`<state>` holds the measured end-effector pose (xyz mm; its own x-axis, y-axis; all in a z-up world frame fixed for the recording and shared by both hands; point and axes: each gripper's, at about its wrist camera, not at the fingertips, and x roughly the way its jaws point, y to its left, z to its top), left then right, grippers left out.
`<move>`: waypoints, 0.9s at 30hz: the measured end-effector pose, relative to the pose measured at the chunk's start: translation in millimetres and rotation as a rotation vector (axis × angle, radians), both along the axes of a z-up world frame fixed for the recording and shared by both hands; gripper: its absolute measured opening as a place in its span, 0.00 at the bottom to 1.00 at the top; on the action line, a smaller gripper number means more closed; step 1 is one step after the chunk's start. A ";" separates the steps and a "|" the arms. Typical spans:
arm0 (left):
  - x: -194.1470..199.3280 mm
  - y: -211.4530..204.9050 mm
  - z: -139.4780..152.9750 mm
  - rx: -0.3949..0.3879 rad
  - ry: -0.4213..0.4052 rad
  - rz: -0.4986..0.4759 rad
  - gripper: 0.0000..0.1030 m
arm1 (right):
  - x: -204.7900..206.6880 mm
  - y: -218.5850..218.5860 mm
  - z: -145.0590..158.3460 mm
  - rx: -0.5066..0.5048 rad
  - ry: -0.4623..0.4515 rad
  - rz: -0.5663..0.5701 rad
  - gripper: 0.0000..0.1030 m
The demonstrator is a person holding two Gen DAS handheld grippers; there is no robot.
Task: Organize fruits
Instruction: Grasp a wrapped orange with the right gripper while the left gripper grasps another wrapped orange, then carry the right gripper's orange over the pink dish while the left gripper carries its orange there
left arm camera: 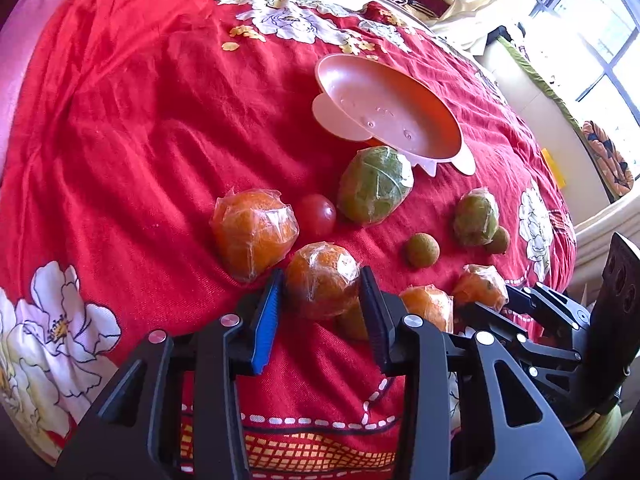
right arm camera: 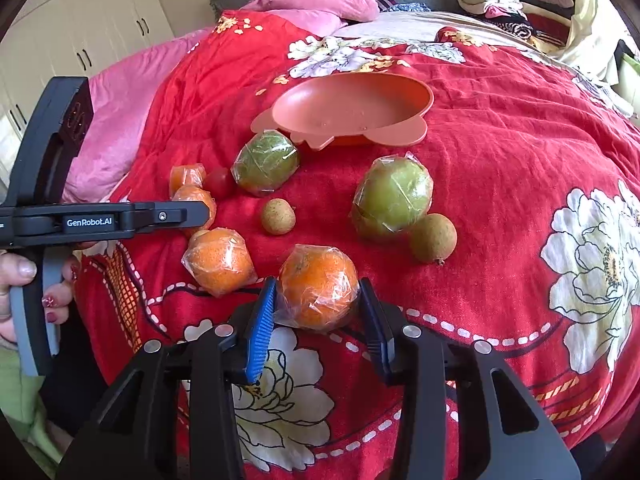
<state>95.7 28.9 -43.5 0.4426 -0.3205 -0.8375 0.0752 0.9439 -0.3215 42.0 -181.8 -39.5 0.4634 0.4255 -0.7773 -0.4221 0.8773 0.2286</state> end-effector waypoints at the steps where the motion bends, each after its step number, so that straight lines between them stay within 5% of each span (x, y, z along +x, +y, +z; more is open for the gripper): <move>1: -0.7 -0.3 1.2 0.001 -0.004 0.000 0.29 | 0.0 -1.4 0.7 0.007 0.003 -0.002 0.38; 12: -10.6 -6.7 33.7 -0.008 -0.077 -0.028 0.29 | -0.2 -11.0 26.1 0.055 -0.039 -0.014 0.38; 27: 30.5 -29.4 53.0 0.001 -0.100 -0.062 0.29 | 31.1 -21.8 50.8 0.073 -0.100 -0.038 0.38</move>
<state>126.2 -0.5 9.5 0.5033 -0.3488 -0.7906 0.1653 0.9369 -0.3081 73.1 -203.6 11.3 0.5543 0.4601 -0.6936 -0.4125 0.8756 0.2512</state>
